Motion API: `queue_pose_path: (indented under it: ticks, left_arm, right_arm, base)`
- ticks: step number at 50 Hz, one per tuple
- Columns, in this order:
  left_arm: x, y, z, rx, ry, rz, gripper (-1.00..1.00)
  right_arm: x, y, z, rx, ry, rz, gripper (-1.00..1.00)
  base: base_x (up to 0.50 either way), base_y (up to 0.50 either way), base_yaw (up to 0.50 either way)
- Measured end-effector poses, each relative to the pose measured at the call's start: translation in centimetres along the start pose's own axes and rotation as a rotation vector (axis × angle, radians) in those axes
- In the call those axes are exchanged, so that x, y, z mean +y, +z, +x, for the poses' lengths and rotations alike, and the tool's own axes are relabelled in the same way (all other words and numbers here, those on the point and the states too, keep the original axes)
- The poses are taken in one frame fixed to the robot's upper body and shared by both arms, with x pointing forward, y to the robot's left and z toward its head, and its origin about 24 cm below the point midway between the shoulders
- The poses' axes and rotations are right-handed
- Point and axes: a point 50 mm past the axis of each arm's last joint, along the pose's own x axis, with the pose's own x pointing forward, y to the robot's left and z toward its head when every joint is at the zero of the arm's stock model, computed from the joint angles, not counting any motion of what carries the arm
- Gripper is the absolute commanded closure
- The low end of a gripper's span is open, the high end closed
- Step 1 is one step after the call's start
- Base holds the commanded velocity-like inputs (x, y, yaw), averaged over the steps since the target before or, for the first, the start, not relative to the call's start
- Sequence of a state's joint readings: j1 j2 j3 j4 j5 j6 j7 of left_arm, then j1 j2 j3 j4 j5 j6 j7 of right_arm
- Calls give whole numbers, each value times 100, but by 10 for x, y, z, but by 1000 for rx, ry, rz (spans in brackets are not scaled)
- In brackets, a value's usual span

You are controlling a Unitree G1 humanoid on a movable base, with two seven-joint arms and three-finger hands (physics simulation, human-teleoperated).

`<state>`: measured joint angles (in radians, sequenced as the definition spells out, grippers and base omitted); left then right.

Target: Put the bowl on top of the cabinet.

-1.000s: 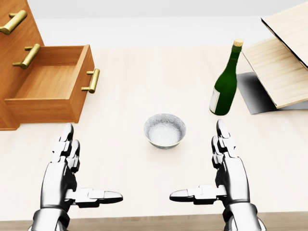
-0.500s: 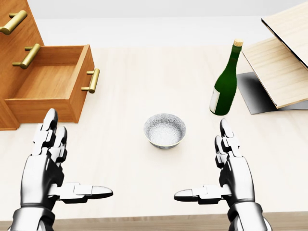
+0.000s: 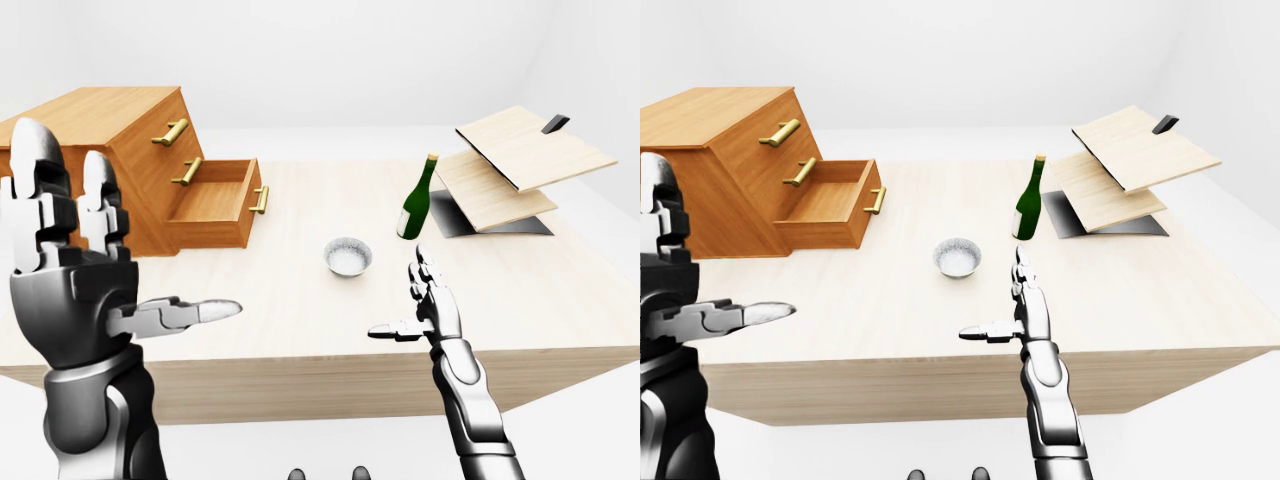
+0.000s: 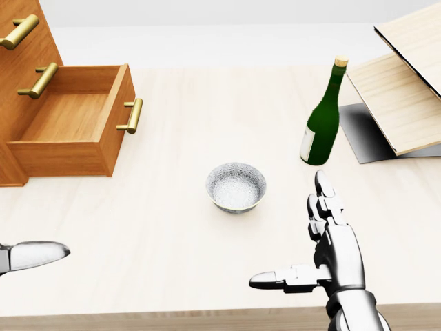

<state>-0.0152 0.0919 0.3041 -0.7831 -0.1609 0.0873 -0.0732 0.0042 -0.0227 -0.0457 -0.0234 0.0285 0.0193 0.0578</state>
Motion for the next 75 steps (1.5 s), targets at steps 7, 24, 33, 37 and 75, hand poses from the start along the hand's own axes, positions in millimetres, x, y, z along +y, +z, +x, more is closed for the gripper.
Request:
queue_pose_path:
  ticks: [7, 24, 33, 37, 75]
  left_arm:
    - [8, 25, 2, -117, 18, 17, -100]
    - [32, 58, 6, -274, 85, 46, -100]
    - [40, 67, 7, -310, 110, 50, -100]
    - [43, 69, 8, -319, 119, 52, -100]
    - [80, 91, 11, -377, 223, 104, -100]
  right_arm:
    - [1, 0, -1, 0, 2, 0, -100]
    - [1, 2, -1, -7, 3, 1, -100]
    - [0, 3, -1, -10, 1, 1, -100]
    - [-1, 4, -1, -12, 0, 1, -100]
    - [-3, 12, -2, -38, -10, -7, -100]
  base:
    - [0, 0, 0]
    - [0, 0, 0]
    - [0, 0, 0]
    - [0, 0, 0]
    - [0, 0, 0]
